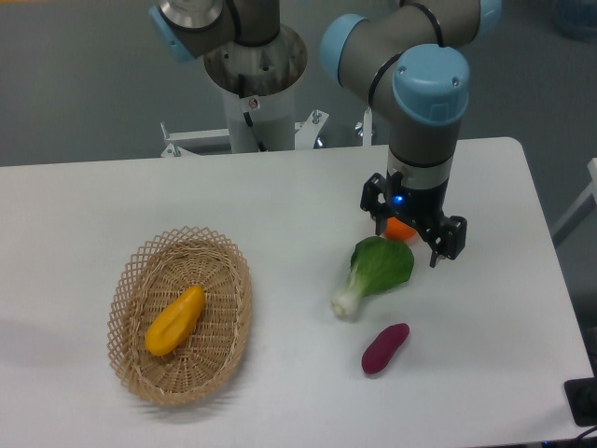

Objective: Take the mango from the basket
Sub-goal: 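Move the gripper over the basket and lower it toward the yellow mango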

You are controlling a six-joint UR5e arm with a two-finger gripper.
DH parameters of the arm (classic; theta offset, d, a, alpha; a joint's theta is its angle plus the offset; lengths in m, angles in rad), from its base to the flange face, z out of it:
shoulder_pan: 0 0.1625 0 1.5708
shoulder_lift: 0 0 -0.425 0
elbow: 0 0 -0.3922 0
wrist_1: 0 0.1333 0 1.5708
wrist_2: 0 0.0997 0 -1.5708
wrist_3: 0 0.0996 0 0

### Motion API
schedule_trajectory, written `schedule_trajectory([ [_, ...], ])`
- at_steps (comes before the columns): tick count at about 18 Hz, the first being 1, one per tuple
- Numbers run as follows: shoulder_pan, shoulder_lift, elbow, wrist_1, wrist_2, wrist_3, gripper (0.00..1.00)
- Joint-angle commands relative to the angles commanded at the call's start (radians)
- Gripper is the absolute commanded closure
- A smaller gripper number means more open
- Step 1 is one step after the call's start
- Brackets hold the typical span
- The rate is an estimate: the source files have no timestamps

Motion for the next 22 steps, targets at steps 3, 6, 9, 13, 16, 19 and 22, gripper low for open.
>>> schedule_trajectory([
  [3,-0.009,0.005,-0.011,0.0,-0.002,-0.011,0.0],
  [6,-0.031,0.02,-0.027,0.0,-0.011,-0.015,0.0],
  [9,-0.066,0.047,-0.067,0.003,-0.058,-0.107,0.0],
  [13,-0.142,0.064,-0.126,0.089,-0.069,-0.242,0.0],
  [16,-0.222,0.06,-0.173,0.208,-0.069,-0.418,0.0],
  [19,-0.3,0.043,-0.199,0.247,-0.064,-0.553,0.0],
  [22,-0.371,-0.003,-0.199,0.256,-0.064,-0.624,0.0],
])
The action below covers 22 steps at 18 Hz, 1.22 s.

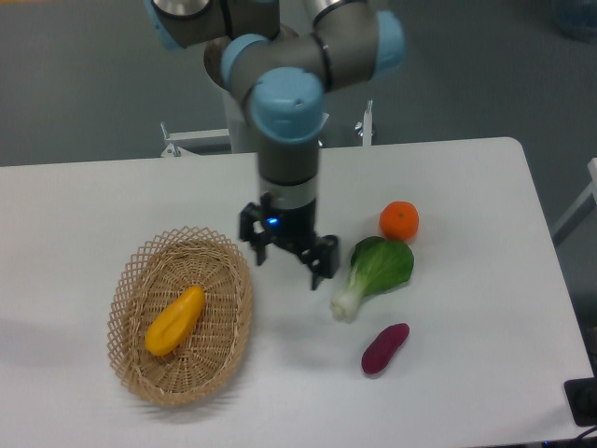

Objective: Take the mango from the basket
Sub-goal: 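Move the gripper over the basket and lower it toward the yellow mango, then lower the gripper around the yellow mango and close on it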

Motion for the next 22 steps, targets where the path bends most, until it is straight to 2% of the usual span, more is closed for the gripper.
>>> schedule_trajectory([
  [2,-0.035,-0.026,0.002,0.0,0.003,-0.055,0.0],
  [4,-0.072,-0.052,0.0,0.027,0.0,-0.132,0.0],
  [6,-0.111,-0.089,0.002,0.055,0.003,-0.146,0.0],
  [14,-0.167,-0.156,-0.002,0.074,0.04,-0.147,0.0],
  [22,-0.181,-0.189,-0.008,0.081,0.043,-0.149,0.0],
])
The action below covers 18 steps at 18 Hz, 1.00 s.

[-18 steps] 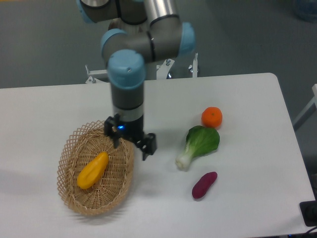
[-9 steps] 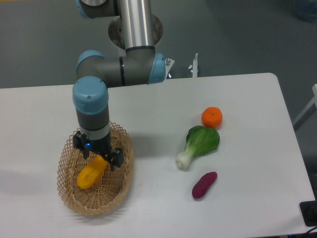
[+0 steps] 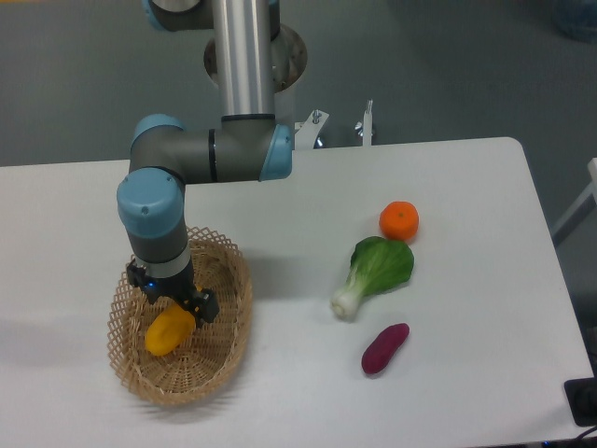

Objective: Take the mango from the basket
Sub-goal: 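Lower the gripper around the yellow mango and close on it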

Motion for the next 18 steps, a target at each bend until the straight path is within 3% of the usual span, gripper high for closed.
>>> schedule_trajectory([
  [4,0.0,-0.005,0.0,0.023,0.014,-0.015,0.0],
  [9,-0.003,-0.003,0.0,0.025,0.035,-0.041,0.44],
  [10,-0.003,-0.002,0.0,0.025,0.034,-0.04,0.49],
  [13,-0.003,0.002,0.0,0.026,0.034,-0.038,0.55],
  [18,-0.002,0.012,0.009,0.028,0.032,-0.028,0.56],
])
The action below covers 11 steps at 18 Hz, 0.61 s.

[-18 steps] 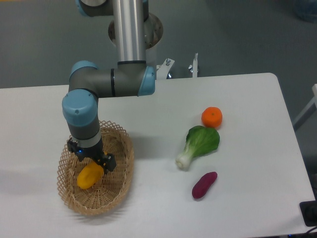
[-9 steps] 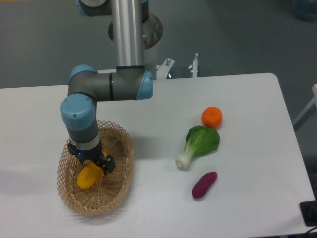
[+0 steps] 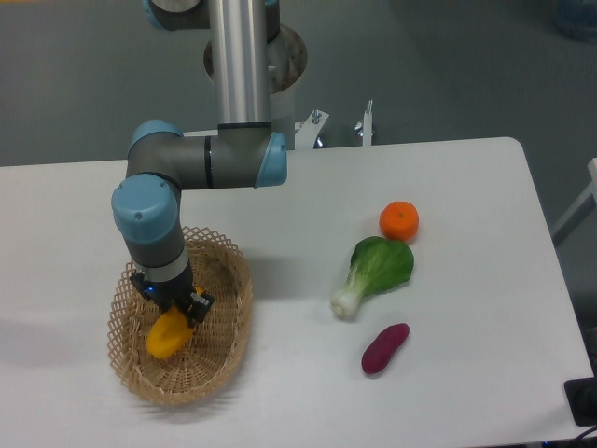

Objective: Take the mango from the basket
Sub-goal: 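Lower the gripper around the yellow mango and close on it, then lift the mango up out of the basket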

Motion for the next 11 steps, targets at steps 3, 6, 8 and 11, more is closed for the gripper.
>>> schedule_trajectory([
  [3,0.011,0.026,0.017,-0.003,0.0,0.003,0.56],
  [6,0.07,0.08,0.026,-0.02,-0.005,0.058,0.55],
  [8,0.116,0.115,0.031,-0.021,-0.009,0.11,0.55],
  [11,0.176,0.129,0.049,-0.029,-0.011,0.17,0.54],
])
